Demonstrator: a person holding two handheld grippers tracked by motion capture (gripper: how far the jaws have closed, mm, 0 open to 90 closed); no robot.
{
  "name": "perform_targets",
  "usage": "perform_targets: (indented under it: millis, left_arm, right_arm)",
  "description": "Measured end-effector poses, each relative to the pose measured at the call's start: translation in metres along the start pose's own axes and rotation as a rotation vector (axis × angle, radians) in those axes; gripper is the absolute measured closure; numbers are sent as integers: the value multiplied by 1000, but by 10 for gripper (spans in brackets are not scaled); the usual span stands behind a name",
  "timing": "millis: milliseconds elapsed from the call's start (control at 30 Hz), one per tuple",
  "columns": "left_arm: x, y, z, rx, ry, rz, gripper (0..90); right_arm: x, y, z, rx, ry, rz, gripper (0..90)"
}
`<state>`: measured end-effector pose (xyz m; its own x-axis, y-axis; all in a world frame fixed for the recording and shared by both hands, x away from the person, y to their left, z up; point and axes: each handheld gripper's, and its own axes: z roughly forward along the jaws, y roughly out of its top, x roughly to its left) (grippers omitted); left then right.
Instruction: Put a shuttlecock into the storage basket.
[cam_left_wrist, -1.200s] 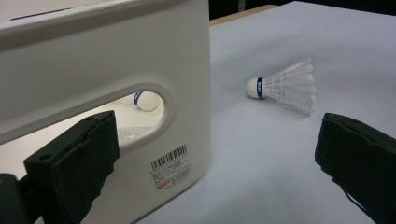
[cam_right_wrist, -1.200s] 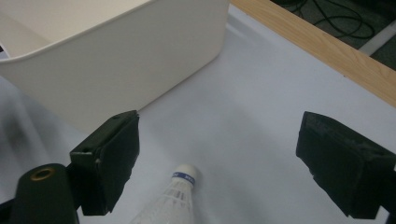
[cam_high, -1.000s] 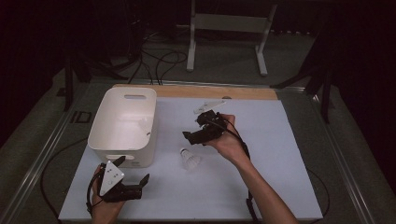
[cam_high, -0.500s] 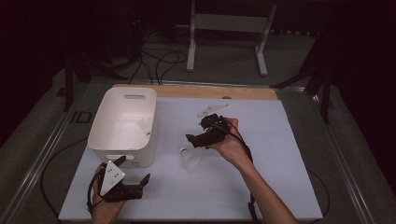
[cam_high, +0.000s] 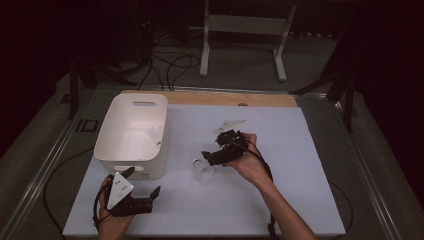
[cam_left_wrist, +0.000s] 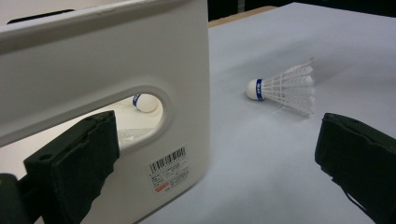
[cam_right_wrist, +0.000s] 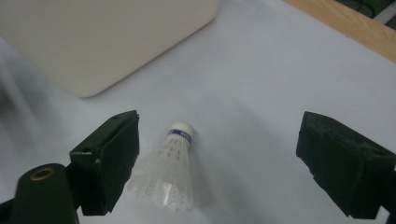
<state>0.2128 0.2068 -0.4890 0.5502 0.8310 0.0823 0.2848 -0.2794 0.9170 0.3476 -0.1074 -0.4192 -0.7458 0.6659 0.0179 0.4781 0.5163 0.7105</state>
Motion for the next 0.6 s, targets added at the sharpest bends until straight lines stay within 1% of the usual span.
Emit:
perform_targets:
  millis: [233, 467, 600]
  left_arm:
    - [0, 0, 0, 2, 0, 1, 5]
    - [-1, 0, 0, 1, 1, 1, 5]
    - [-1, 0, 0, 2, 1, 1, 5]
  right_arm:
    - [-1, -9, 0, 5, -2, -1, 134]
    - [-2, -19, 0, 11, 10, 15, 133]
    - [-3, -24, -1, 15, 5, 9, 132]
